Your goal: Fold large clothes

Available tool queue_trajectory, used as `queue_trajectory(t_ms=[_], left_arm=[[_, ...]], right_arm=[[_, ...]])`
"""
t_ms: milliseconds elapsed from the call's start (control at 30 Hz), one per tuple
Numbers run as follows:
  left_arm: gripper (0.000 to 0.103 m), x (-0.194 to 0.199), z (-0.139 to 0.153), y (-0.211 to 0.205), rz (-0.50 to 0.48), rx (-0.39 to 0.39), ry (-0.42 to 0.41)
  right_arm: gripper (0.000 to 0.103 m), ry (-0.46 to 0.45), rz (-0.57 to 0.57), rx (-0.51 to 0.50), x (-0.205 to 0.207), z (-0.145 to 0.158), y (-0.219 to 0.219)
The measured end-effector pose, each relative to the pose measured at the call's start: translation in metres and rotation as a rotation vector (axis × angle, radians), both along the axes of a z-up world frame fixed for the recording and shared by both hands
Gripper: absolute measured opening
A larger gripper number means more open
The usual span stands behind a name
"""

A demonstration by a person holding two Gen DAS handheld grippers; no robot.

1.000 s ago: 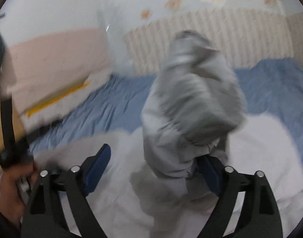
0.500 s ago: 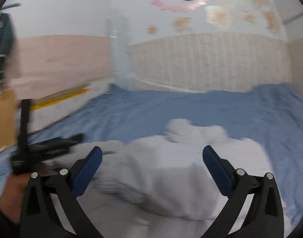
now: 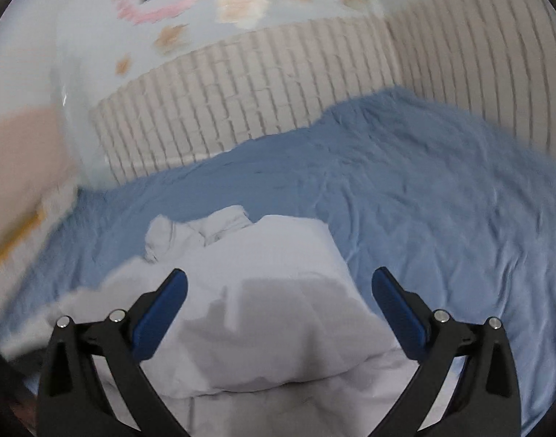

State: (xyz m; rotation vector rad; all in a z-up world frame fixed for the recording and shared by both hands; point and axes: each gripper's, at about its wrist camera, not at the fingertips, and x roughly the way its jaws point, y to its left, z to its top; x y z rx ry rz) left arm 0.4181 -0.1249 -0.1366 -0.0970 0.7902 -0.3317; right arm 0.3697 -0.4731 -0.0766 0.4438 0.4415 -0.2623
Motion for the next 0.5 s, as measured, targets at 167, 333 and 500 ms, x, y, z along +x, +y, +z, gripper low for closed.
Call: queue_trajectory(t_ms=[167, 333, 500], left_arm=[[0.018, 0.022, -0.016, 0.006, 0.102, 0.079, -0.023], [0.048, 0.027, -0.018, 0.018, 0.203, 0.193, -0.052], [0.100, 0.002, 0.019, 0.052, 0.373, 0.187, -0.158]], right_arm=[[0.101, 0.002, -0.028, 0.132, 0.009, -0.021, -0.016], [0.101, 0.012, -0.005, 0.090, 0.010, -0.022, -0.005], [0.101, 0.015, 0.034, 0.062, 0.008, -0.018, 0.004]])
